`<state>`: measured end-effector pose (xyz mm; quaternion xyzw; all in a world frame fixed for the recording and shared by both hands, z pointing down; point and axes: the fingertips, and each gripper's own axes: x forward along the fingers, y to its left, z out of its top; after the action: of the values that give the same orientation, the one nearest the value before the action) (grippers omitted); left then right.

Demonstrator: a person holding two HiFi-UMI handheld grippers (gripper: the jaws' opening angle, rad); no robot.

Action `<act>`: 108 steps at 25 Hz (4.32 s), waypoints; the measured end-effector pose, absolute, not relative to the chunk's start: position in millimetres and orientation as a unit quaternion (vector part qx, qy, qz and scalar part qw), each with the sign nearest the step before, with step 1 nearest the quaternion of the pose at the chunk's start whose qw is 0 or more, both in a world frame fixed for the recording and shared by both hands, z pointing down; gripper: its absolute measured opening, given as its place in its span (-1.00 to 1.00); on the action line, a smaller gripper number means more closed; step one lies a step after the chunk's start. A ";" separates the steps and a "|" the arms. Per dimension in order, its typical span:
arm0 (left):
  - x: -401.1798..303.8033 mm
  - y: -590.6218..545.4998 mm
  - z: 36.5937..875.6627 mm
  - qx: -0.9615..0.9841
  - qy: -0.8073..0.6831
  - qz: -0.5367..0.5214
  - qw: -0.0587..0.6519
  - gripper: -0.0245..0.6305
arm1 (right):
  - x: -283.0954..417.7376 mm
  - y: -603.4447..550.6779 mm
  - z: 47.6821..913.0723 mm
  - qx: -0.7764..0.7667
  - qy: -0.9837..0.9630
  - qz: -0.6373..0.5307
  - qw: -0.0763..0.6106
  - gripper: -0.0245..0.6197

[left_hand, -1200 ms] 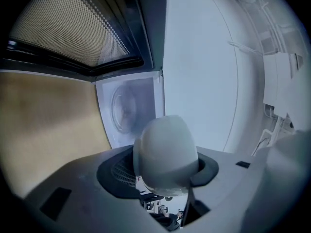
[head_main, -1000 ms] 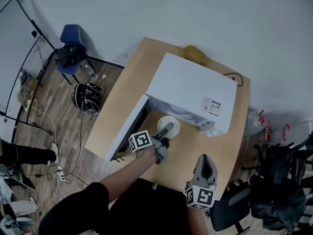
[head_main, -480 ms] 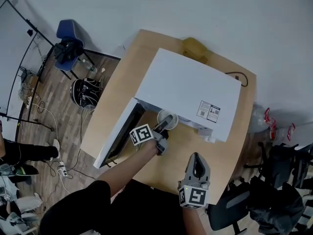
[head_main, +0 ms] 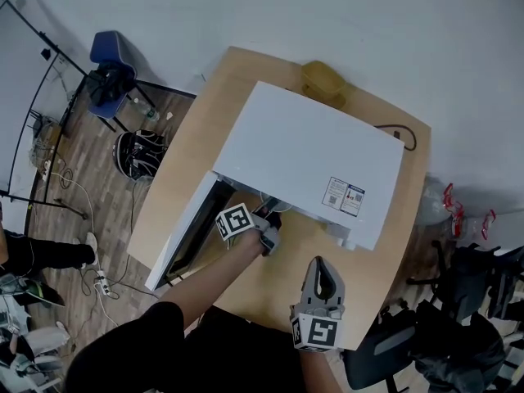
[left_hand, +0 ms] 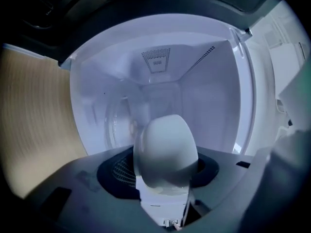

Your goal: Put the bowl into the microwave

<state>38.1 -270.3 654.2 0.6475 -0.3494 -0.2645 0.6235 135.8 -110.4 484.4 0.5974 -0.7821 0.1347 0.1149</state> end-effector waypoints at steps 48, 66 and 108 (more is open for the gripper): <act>46.3 -310.7 685.8 0.565 -0.459 -0.207 0.653 -0.09 | 143.4 -87.4 481.0 0.602 -0.775 0.176 0.081 -0.74; 26.3 -316.0 679.5 0.649 -0.524 -0.125 0.537 -0.01 | 169.4 -68.0 464.5 0.634 -0.747 0.198 0.030 -0.74; 15.2 -324.1 680.2 0.746 -0.569 -0.001 0.346 0.20 | 154.1 -54.3 514.4 0.606 -0.764 0.190 0.115 -0.74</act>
<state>15.2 -324.1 680.2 0.7459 -0.5693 -0.0007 0.3457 154.1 -54.3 514.4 0.6056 -0.7643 0.1899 0.1145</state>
